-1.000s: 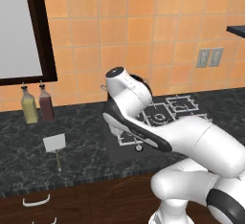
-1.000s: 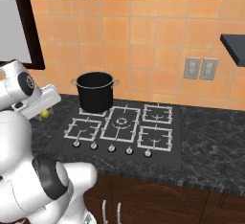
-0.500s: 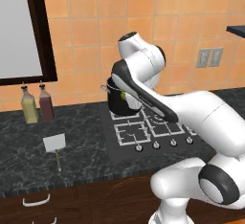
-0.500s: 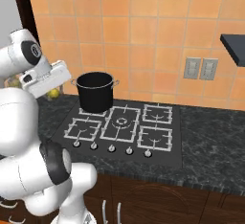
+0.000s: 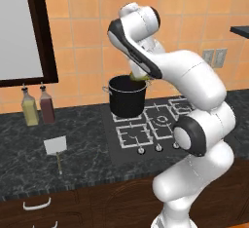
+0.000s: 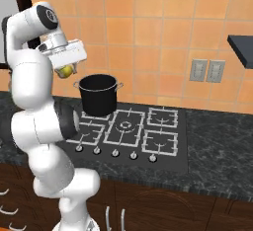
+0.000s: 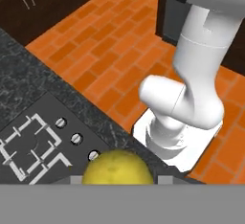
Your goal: Put the cucumber and lemon wedge in the pot. Retrieve the spatula and lightly stir the vegetables in the pot.
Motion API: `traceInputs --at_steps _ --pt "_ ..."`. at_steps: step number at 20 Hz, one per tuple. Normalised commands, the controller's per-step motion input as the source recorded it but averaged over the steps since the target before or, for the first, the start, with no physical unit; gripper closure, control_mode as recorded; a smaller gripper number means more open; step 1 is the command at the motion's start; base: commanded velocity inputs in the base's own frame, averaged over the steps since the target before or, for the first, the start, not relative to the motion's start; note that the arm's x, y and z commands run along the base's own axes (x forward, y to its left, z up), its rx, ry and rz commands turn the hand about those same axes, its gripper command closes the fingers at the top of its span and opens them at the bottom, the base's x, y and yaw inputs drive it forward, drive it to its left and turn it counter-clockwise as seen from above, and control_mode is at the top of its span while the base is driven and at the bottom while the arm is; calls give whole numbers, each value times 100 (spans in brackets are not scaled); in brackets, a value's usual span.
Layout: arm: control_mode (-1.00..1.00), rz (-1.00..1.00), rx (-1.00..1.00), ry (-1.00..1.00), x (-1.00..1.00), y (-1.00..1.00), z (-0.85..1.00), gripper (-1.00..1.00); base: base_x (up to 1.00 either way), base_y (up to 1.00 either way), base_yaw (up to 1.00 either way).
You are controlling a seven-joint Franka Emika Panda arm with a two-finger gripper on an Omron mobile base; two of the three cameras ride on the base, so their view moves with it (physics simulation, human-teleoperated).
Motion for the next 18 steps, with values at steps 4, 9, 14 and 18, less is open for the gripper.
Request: traceInputs --at_steps 4,9,14,18 --pt "-100 0 0 45 96 -32 -58 100 0 0 0" --pt "-100 0 -7 20 56 -40 -7 100 0 0 0" --pt "-100 1 -20 17 60 -6 -15 100 0 0 0" --pt "-100 22 -19 -5 25 -13 -1 100 0 0 0"
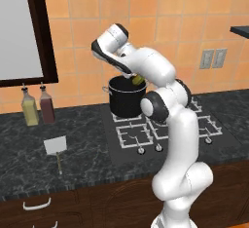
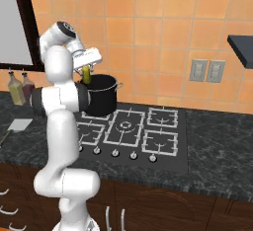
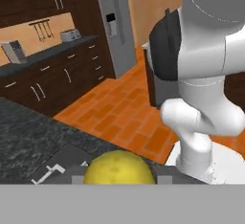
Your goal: Put the cucumber and lemon wedge in the pot. Retrieve the spatula and lightly stir the vegetables in the pot.
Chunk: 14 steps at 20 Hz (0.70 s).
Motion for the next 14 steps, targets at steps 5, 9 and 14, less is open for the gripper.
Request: traceInputs --at_steps 5,9,14 --pt "-100 63 -12 -13 0 -42 0 100 0 0 0" --pt "-100 57 0 -16 -14 -66 50 100 0 0 0" --pt "-100 35 6 15 61 -16 13 100 0 0 0"
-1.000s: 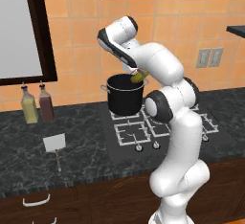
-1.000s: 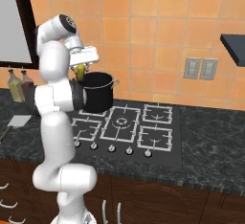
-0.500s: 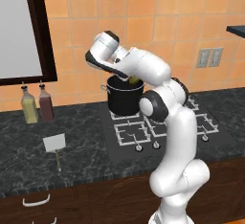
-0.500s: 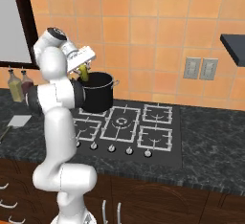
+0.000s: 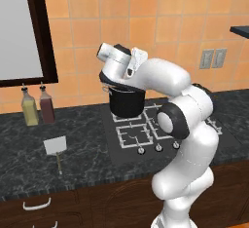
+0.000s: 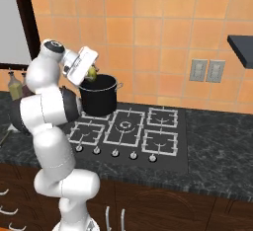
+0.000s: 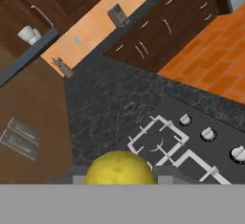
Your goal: Put the cucumber and lemon wedge in the pot. Retrieve the spatula and lightly stir the vegetables in the pot.
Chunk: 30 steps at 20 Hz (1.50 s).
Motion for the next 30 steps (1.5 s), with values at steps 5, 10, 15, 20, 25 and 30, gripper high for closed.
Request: traceInputs --at_steps 5,10,15,20,25,30 --pt "-100 19 11 41 100 -3 17 100 0 0 0" --pt "-100 13 11 49 93 0 21 100 0 0 0" --pt "-100 8 4 44 59 -4 16 100 0 0 0" --pt "-100 17 2 28 28 -24 22 100 0 0 0" --pt "-100 19 10 28 23 -51 21 100 0 0 0" --pt "-100 19 12 26 21 -56 4 100 0 0 0"
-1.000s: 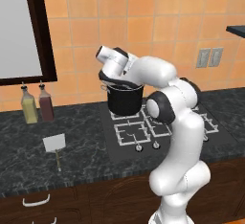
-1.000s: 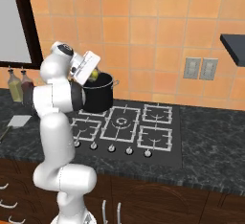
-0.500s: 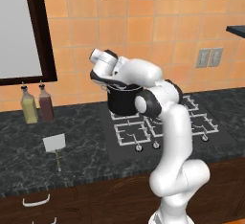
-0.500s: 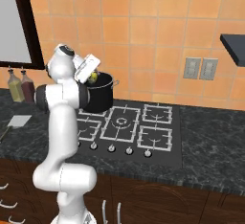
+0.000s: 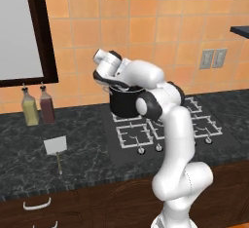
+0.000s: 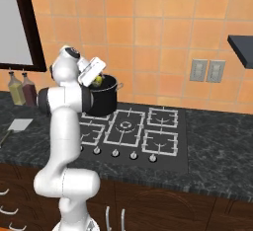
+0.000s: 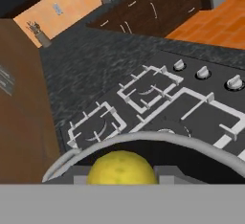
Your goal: Put the cucumber and lemon wedge in the pot. Retrieve the spatula and lightly stir the vegetables in the pot.
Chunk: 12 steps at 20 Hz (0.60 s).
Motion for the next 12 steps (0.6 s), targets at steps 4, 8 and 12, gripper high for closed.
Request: traceInputs --at_steps 4,8,12 --pt "-100 18 13 19 4 -65 0 100 0 0 0" --pt "-100 16 14 17 2 -66 4 100 0 0 0" --pt "-100 7 15 25 35 -23 22 100 0 0 0"
